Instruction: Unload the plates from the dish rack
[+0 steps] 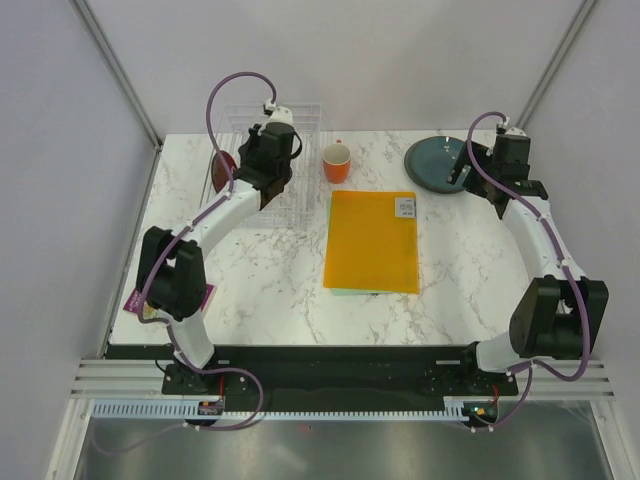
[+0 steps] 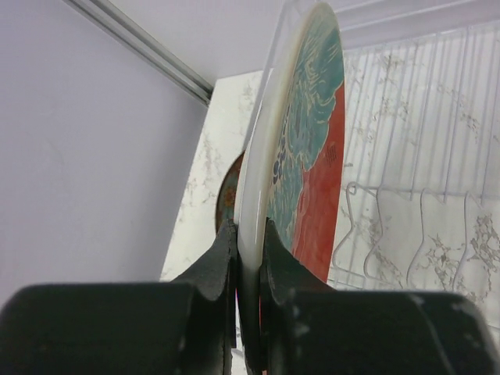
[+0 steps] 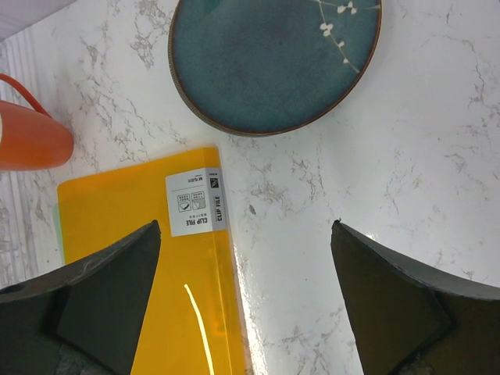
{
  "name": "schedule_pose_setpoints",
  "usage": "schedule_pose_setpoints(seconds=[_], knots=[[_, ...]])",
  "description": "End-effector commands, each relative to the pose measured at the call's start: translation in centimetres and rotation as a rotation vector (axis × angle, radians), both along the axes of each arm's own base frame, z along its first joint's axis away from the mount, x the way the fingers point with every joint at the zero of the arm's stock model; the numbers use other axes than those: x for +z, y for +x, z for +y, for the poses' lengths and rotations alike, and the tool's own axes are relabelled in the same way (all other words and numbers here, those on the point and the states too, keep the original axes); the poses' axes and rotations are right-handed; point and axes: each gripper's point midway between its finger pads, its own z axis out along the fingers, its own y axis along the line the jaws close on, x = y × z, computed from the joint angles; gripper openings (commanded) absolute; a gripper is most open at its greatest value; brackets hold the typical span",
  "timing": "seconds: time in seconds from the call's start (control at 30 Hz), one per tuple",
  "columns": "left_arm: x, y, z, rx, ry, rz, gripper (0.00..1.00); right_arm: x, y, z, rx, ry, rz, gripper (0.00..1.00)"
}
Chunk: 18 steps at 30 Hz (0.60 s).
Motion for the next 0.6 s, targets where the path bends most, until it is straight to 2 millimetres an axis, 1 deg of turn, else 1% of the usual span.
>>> schedule_pose_setpoints(seconds=[0.0,0.03,0.07,0.1,0.13,0.17,0.2,0.23,0.27,0.3,0.33,0.37,0.4,0.43,0.47,0.5,0.53,0.57], knots=[[15.3,-3.5,1.9,0.114,-0.034,-0.351,0.02,3.0,-0.7,0.7,0.038,0.000,-0.074,0.97],[16.1,-4.0,1.3,0.098,-0.045,-0.366,0.02,3.5,-0.8,1.2,0.067,0.017,-0.085,0.97],[17.4,-5.0,1.3,0.085,-0.051,-0.383,0.02,3.6,-0.9,1.7,0.090,0.027,-0.087,0.97],[18.1,-5.5,0.9,0.071,-0.059,-0.394,0.02,3.8,-1.0,2.1,0.108,0.038,-0.093,0.97],[18.5,-6.3,-0.2,0.030,-0.057,-0.371,0.02,4.2,-1.3,3.1,0.155,0.068,-0.102,0.98],[18.6,-6.9,-0.9,0.005,-0.100,-0.364,0.02,4.5,-1.3,3.6,0.177,0.084,-0.117,0.98],[19.3,-7.5,-2.1,-0.072,-0.152,-0.360,0.02,4.8,-1.4,4.4,0.208,0.104,-0.130,0.98],[18.7,-8.5,-3.1,-0.140,-0.168,-0.292,0.02,4.5,-1.6,5.0,0.231,0.128,-0.130,0.98],[18.6,-8.9,-4.2,-0.184,-0.306,-0.305,0.02,5.4,-1.8,6.2,0.283,0.157,-0.166,0.98],[19.9,-10.2,-5.6,-0.310,-0.410,-0.314,0.02,5.4,-1.8,6.9,0.306,0.167,-0.176,0.98],[19.0,-10.8,-6.5,-0.368,-0.445,-0.288,0.02,5.0,-2.3,7.6,0.322,0.186,-0.178,0.98],[19.0,-11.5,-7.6,-0.406,-0.576,-0.300,0.02,5.4,-2.3,8.4,0.361,0.202,-0.204,0.98],[19.0,-12.3,-9.3,-0.503,-0.644,-0.282,0.02,5.4,-2.5,9.3,0.385,0.213,-0.206,0.98],[18.4,-13.2,-9.9,-0.552,-0.691,-0.266,0.02,5.1,-2.8,9.9,0.398,0.232,-0.203,0.98],[18.8,-13.7,-10.8,-0.590,-0.766,-0.278,0.02,5.4,-2.8,10.3,0.418,0.241,-0.219,0.98],[18.7,-14.4,-12.2,-0.660,-0.816,-0.255,0.02,5.4,-3.2,11.8,0.457,0.256,-0.221,0.98],[17.6,-14.8,-12.8,-0.682,-0.846,-0.227,0.02,5.5,-3.6,12.3,0.471,0.266,-0.226,0.98],[17.8,-15.0,-13.4,-0.695,-0.907,-0.235,0.02,5.8,-3.8,12.8,0.479,0.279,-0.238,0.98]])
